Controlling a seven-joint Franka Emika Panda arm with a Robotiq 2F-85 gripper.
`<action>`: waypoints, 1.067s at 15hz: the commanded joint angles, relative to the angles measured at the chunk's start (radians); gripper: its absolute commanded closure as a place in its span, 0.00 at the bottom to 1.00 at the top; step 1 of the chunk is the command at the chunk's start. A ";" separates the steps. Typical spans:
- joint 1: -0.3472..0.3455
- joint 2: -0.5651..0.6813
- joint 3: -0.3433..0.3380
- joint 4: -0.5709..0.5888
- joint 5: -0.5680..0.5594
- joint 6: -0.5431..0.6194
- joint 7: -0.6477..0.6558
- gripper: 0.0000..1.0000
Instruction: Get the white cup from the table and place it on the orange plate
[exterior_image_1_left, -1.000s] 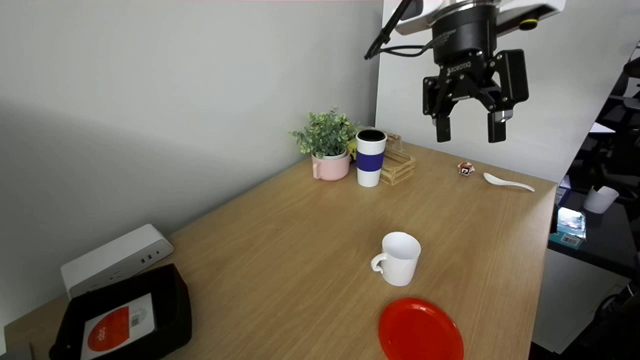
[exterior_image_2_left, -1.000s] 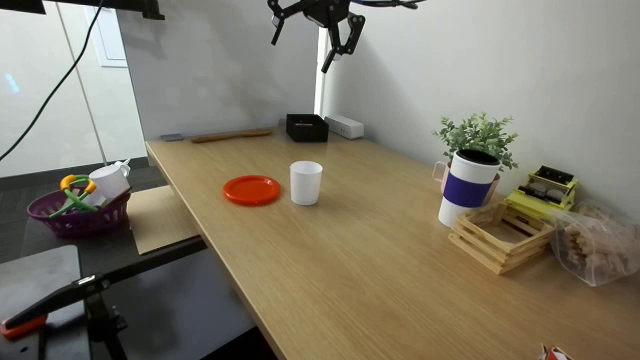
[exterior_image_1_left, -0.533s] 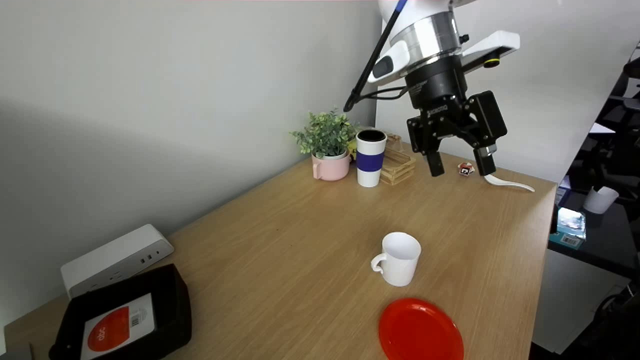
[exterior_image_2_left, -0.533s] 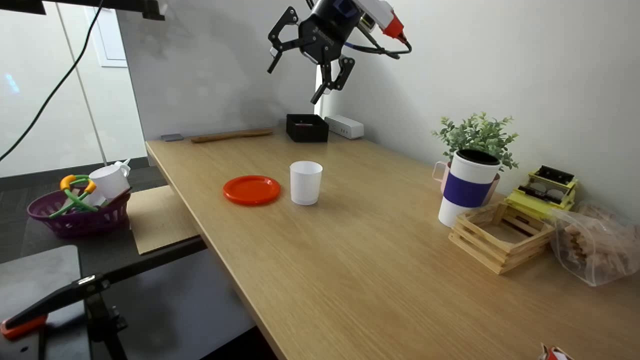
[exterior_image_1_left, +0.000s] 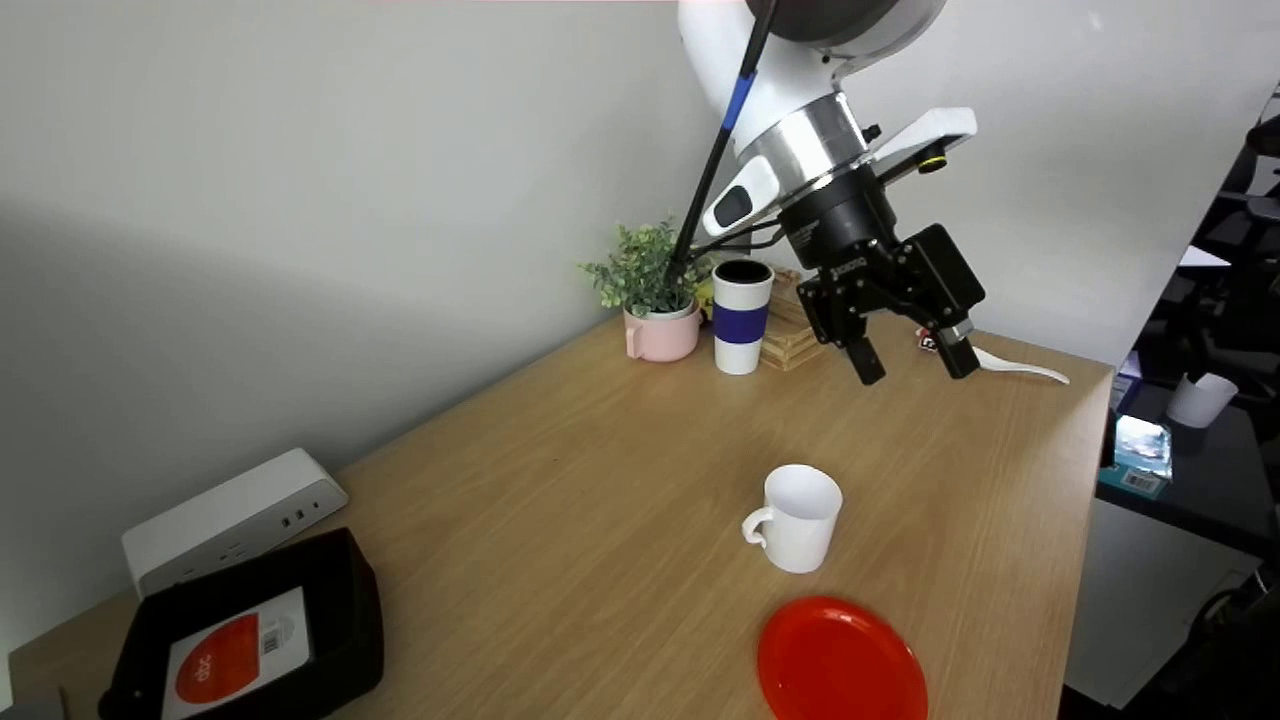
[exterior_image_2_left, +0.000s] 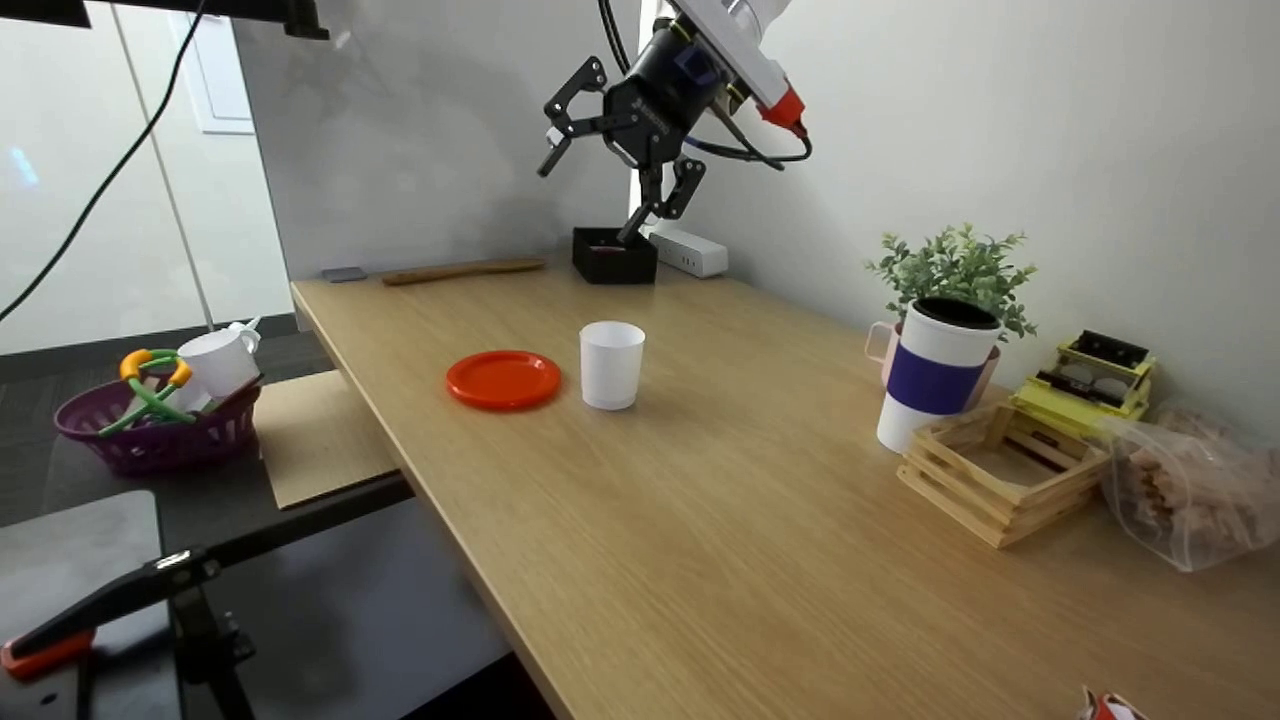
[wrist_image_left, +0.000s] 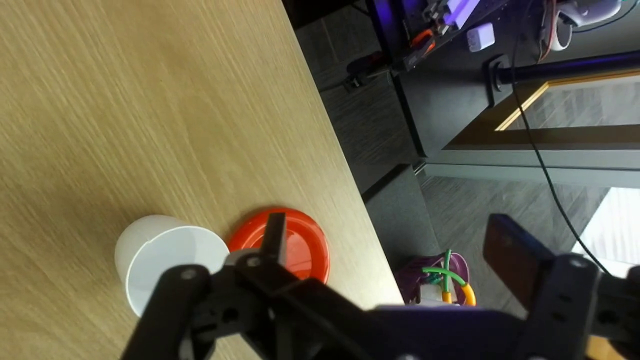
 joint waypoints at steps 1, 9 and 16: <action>-0.017 0.002 0.024 0.003 -0.025 -0.003 -0.012 0.00; 0.017 0.016 0.025 -0.037 -0.213 0.277 -0.062 0.00; 0.005 0.079 0.072 -0.030 -0.193 0.398 -0.152 0.00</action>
